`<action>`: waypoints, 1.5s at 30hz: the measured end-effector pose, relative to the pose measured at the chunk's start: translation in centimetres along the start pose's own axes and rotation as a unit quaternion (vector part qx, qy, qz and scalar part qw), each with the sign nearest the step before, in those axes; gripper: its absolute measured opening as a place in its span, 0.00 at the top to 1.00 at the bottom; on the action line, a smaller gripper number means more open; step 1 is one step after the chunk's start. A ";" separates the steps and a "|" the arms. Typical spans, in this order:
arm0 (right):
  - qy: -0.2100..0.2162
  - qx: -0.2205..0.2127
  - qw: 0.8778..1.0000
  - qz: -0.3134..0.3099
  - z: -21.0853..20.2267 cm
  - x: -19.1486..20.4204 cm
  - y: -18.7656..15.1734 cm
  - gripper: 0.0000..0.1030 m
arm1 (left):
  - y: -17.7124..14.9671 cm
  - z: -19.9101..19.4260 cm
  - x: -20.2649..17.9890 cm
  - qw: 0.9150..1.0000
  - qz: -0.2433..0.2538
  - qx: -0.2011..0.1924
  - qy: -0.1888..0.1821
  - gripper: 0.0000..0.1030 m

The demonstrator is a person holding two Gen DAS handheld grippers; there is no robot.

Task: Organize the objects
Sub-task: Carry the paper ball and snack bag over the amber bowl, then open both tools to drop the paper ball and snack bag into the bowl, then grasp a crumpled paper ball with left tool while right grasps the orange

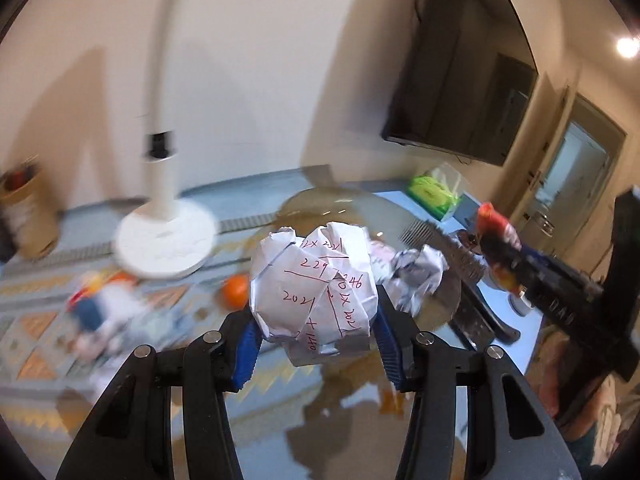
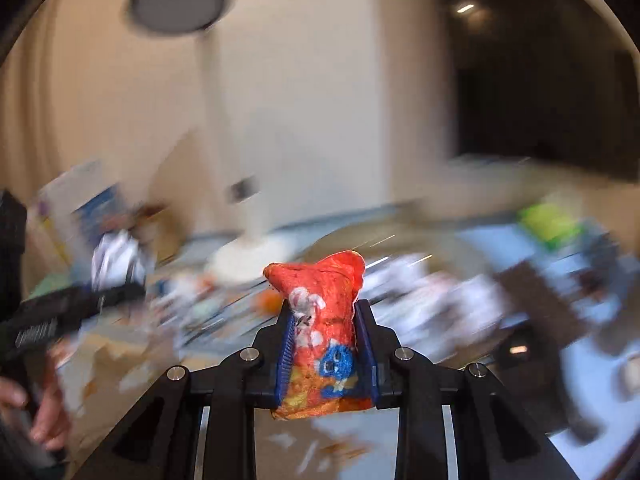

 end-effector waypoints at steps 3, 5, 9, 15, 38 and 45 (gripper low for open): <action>-0.008 0.008 0.999 0.040 1.4 -3.1 2.0 0.73 | 2.2 3.8 -0.9 1.000 -0.004 0.012 -0.017 0.54; 0.010 0.020 0.997 0.074 3.2 -4.8 3.1 0.73 | 3.0 6.2 -1.9 1.000 0.012 0.028 -0.007 0.53; -0.025 0.036 0.995 0.092 6.6 -6.0 4.5 0.71 | 3.3 8.2 -2.6 0.999 0.041 0.003 0.025 0.09; -0.047 0.065 0.993 0.087 8.8 -6.5 3.9 0.44 | 2.1 5.4 0.0 1.000 -0.011 0.004 -0.016 0.07; 0.093 0.097 0.991 -0.018 8.3 11.5 -8.5 0.12 | -14.3 -8.8 17.7 0.972 -0.137 -0.054 0.184 0.01; 0.026 0.082 0.992 -0.088 8.6 13.6 -10.2 0.07 | -15.5 -7.2 19.5 0.974 -0.167 -0.052 0.147 0.01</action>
Point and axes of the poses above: each gripper's, at about its wrist camera, not at the fingertips, and z roughly the way its jaws point, x to its left, y to its top, the point moved 4 cm from there along z, roughly the way its jaws point, and after that the axes turned 8 degrees about x, right-handed, at the moved point
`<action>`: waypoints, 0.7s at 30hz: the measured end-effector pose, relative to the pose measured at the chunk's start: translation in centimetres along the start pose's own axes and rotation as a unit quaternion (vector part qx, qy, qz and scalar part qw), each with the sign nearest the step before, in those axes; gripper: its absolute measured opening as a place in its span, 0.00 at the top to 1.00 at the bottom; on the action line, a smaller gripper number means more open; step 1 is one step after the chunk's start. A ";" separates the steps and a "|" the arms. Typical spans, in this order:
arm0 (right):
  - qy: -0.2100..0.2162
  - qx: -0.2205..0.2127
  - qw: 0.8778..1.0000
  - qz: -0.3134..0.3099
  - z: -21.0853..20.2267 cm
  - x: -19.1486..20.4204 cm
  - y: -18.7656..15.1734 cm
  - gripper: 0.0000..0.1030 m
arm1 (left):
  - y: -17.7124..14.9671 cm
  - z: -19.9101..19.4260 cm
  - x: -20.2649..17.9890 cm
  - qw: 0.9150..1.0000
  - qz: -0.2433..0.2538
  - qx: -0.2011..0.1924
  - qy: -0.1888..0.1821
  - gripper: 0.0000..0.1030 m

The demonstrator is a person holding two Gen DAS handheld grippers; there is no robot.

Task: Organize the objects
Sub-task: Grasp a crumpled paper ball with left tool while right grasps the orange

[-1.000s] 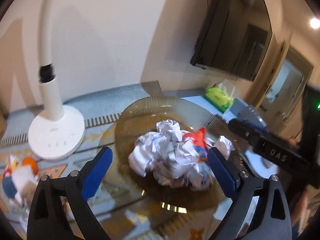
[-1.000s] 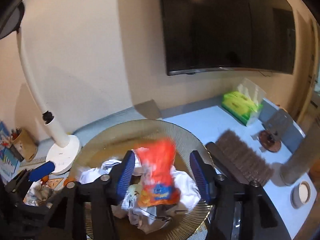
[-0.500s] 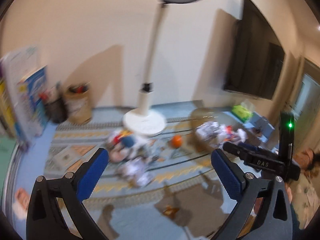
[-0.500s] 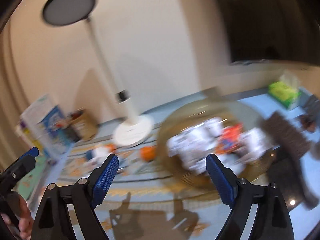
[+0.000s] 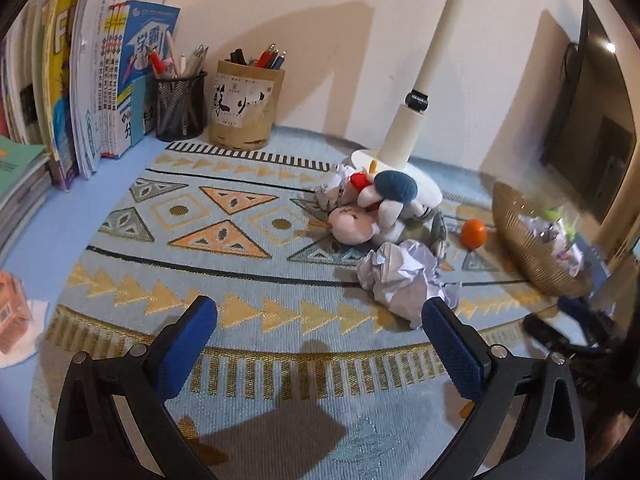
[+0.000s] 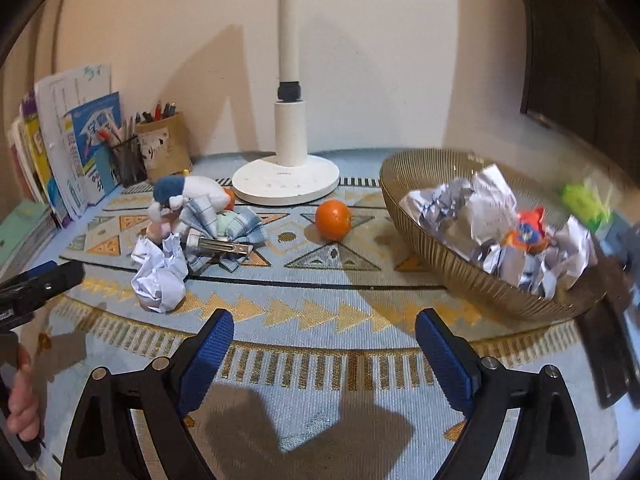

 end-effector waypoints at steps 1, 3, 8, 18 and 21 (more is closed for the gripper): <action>-0.001 0.004 1.000 -0.004 0.2 0.1 0.0 0.07 | 0.0 0.1 0.1 1.000 -0.004 0.006 -0.005 0.01; 0.001 0.007 1.000 -0.014 0.3 0.5 -0.1 0.07 | -0.1 0.6 0.3 1.000 -0.012 0.024 -0.016 0.01; -0.004 0.010 1.000 -0.028 0.6 1.0 -0.2 0.07 | -0.2 0.6 0.1 1.000 -0.007 0.021 -0.009 0.01; 0.014 0.017 1.000 -0.009 1.1 0.3 -0.1 0.07 | -0.6 0.8 -2.4 0.997 0.067 0.026 0.023 0.01; 0.035 0.045 0.998 0.017 2.2 -0.3 0.1 0.07 | -0.7 1.8 -3.5 0.993 0.090 0.078 -0.007 0.01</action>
Point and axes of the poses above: each gripper's, at about its wrist camera, not at the fingertips, and z roughly the way its jaws point, x to its left, y to its top, the point moved 4 cm from there along z, roughly the way its jaws point, and after that the axes turned 8 degrees about x, right-handed, at the moved point
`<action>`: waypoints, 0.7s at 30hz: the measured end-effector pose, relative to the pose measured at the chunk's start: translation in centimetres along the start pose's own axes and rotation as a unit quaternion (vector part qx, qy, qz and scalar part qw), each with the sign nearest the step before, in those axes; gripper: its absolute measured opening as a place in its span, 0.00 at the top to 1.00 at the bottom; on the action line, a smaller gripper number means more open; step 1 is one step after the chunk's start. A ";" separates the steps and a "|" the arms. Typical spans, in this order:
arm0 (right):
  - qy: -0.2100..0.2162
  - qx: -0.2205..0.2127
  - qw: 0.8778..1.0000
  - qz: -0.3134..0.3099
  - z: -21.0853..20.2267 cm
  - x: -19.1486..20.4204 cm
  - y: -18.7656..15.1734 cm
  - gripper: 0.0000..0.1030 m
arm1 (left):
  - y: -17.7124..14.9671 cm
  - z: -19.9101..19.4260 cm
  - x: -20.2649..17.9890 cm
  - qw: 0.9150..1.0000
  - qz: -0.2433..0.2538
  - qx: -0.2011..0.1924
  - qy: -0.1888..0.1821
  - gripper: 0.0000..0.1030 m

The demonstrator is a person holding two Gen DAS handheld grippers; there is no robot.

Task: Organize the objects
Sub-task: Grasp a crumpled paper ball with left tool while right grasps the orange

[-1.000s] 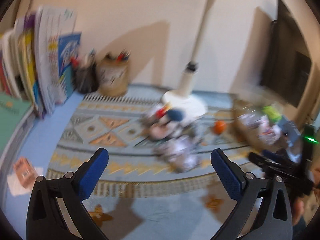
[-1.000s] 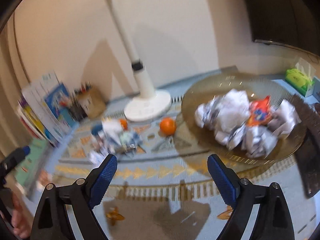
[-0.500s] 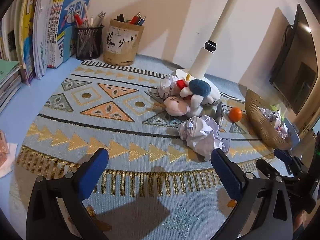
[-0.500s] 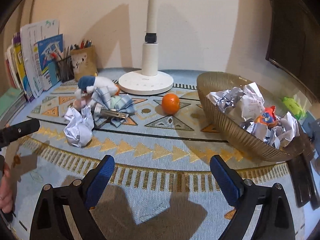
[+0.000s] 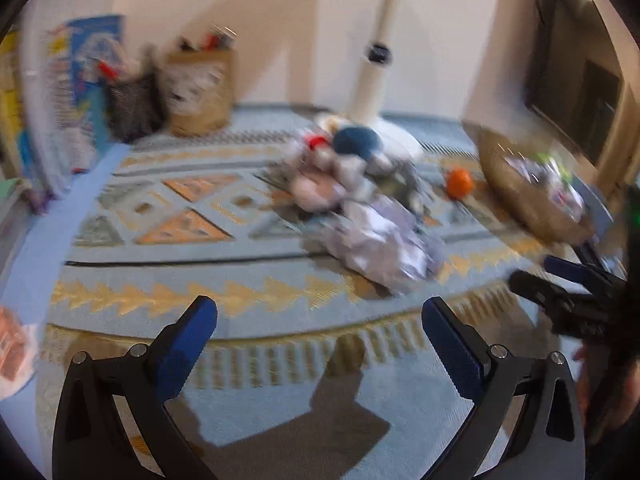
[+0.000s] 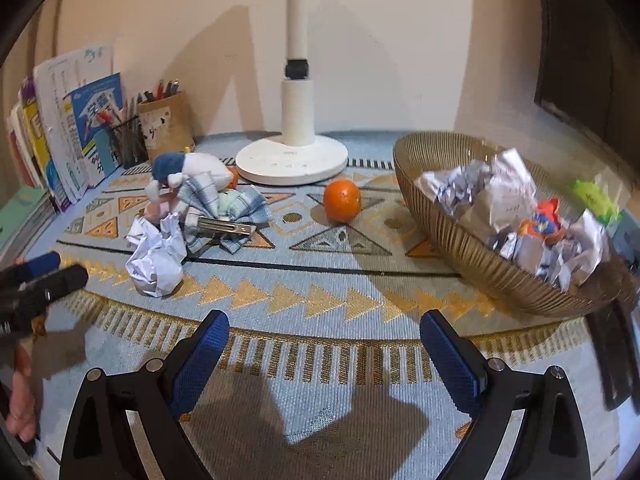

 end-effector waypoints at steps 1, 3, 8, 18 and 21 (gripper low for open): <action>0.011 0.020 1.000 0.016 0.6 -0.3 0.0 0.07 | 0.1 0.4 -0.4 1.000 0.008 0.019 -0.017 0.01; 0.051 0.054 0.996 0.059 1.5 -0.6 0.2 0.07 | 0.8 1.1 -1.4 0.997 0.038 0.055 -0.032 0.01; 0.103 0.114 0.972 0.178 3.1 -1.7 2.4 0.07 | 2.9 3.5 -1.9 0.996 0.067 0.051 -0.033 0.01; 0.068 0.083 0.962 0.251 7.2 -1.8 7.6 0.31 | 4.0 6.3 -2.1 0.996 0.052 0.059 -0.036 0.02; 0.053 0.058 0.960 0.269 7.7 -1.8 8.5 0.35 | 3.8 6.3 -2.2 0.997 0.053 0.054 -0.026 0.07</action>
Point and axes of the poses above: each gripper's, at about its wrist camera, not at the fingertips, and z roughly the way its jaws point, x to its left, y to its top, the point moved 4 cm from there along z, roughly the way its jaws point, and after that the axes turned 8 degrees about x, right-handed, at the moved point
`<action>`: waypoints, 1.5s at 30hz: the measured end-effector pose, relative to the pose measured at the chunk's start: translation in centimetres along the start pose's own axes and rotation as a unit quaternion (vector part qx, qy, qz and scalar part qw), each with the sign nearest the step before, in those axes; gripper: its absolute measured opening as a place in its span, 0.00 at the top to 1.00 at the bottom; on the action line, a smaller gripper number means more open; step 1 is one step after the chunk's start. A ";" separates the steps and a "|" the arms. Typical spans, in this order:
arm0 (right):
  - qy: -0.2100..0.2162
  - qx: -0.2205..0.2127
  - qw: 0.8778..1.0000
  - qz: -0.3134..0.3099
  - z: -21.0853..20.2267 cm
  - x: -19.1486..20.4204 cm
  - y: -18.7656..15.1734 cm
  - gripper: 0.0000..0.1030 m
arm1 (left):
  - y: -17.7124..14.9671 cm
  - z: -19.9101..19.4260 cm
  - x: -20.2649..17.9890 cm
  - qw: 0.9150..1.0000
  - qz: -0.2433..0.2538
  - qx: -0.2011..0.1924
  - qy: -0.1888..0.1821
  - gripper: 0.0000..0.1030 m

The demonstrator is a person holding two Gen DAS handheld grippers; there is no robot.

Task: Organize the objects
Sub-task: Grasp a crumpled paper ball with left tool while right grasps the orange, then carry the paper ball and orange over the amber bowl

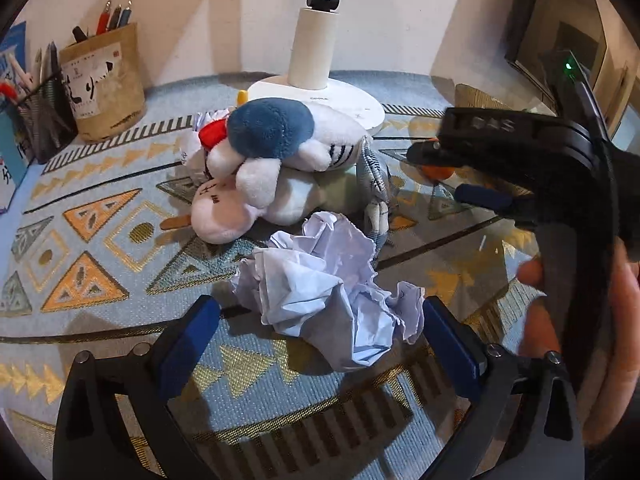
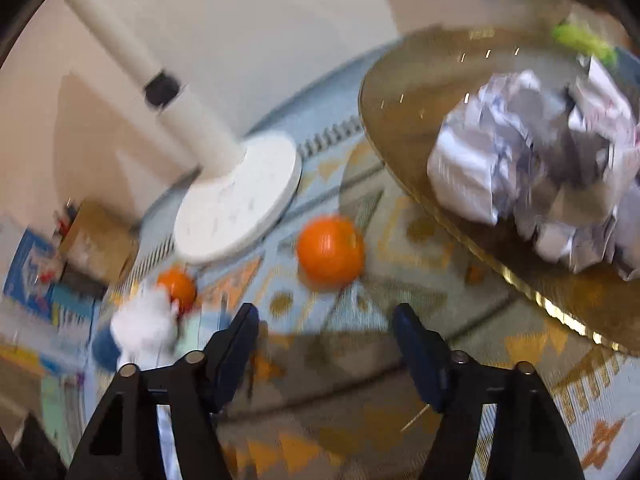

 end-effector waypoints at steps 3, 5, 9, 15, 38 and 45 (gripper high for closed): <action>-0.007 -0.015 1.000 0.006 0.6 0.3 0.5 0.36 | -0.1 -0.1 0.1 1.000 0.000 -0.004 0.010 0.17; -0.021 -0.028 0.999 0.002 0.6 0.2 0.7 0.43 | -0.2 -0.1 0.0 1.000 0.002 -0.007 0.014 0.29; -0.025 -0.047 0.999 -0.003 0.7 0.1 0.9 0.50 | -0.4 -0.3 -0.3 1.000 0.014 -0.015 0.007 0.47; 0.006 -0.044 0.999 -0.032 0.6 0.6 1.1 0.64 | -1.3 -2.1 -1.7 0.997 0.048 -0.064 0.021 0.51; 0.118 0.090 0.948 -0.283 -5.9 -1.7 -12.4 0.64 | -5.6 -6.5 -0.3 0.991 -0.052 -0.126 0.002 0.47; 0.128 0.082 0.946 -0.285 -6.4 -1.4 -12.9 0.39 | -5.5 -6.5 -1.0 0.991 -0.035 -0.126 0.005 0.46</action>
Point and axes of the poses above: each gripper's, at about its wrist camera, not at the fingertips, and z roughly the way its jaws point, x to its left, y to its top, the point moved 4 cm from there along z, roughly the way its jaws point, and after that the axes turned 8 degrees about x, right-handed, at the moved point
